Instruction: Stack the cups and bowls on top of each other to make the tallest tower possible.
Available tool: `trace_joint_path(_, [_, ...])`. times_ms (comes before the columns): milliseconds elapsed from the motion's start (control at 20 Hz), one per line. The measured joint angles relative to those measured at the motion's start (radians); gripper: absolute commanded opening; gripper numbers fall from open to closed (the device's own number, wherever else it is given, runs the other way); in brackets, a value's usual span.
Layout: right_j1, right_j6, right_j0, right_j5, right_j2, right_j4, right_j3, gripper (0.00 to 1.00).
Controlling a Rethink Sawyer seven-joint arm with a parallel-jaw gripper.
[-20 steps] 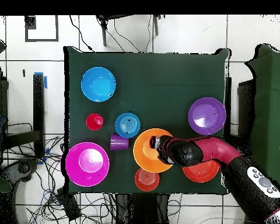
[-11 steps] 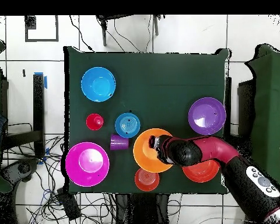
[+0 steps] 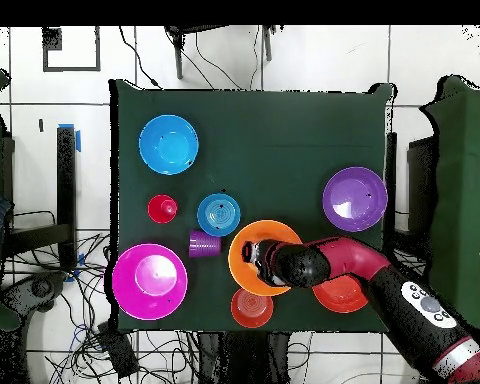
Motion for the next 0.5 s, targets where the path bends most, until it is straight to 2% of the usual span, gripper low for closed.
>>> trace_joint_path(500, [0.064,0.0,0.0,0.0,-0.05,-0.006,-0.001,0.0])
